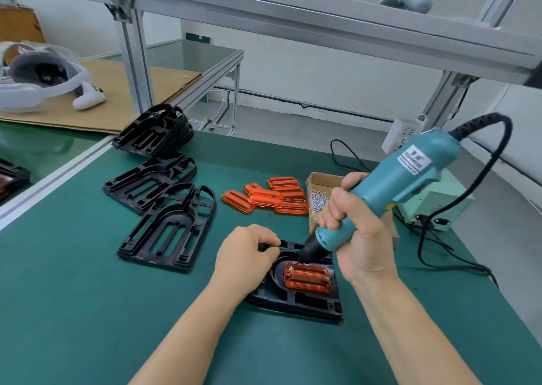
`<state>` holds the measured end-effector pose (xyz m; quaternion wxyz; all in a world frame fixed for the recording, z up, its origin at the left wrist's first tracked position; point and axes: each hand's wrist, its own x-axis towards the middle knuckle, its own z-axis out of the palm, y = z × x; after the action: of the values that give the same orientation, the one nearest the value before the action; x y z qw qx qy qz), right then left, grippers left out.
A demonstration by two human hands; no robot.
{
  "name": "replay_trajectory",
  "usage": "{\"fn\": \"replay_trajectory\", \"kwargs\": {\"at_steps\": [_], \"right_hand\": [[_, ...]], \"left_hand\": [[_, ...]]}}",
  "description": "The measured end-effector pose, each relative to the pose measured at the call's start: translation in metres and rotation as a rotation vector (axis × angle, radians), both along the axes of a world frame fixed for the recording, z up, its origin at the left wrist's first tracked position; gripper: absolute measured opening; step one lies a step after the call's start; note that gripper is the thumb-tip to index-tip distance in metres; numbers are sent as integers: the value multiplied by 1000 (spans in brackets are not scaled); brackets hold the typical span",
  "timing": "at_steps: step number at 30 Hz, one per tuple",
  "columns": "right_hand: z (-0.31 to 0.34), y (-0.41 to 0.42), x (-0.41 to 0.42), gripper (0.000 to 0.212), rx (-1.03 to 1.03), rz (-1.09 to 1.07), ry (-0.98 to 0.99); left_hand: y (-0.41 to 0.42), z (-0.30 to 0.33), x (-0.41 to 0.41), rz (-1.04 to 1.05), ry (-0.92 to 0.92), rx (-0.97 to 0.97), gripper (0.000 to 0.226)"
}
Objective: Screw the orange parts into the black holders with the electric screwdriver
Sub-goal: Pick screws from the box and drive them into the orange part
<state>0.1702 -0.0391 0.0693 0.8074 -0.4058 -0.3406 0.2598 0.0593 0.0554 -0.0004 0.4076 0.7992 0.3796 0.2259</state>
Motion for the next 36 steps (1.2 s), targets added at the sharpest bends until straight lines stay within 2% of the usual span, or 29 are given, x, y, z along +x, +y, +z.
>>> {"fn": "replay_trajectory", "kwargs": {"at_steps": [15,22,27,31,36], "right_hand": [[-2,16,0,18,-89,78,-171],[4,29,2,20,-192,324,-321],[4,33,1,24,-181,489,-345],[2,35,-4,18,-196,504,-419],[-1,35,-3,20,-184,448,-400]], "left_hand": [[0,0,0,2,14,23,13],[0,0,0,2,0,3,10],[0,1,-1,-13,-7,-11,14],[-2,3,-3,-24,-10,9,15],[-2,4,-3,-23,-13,-11,15]]}}
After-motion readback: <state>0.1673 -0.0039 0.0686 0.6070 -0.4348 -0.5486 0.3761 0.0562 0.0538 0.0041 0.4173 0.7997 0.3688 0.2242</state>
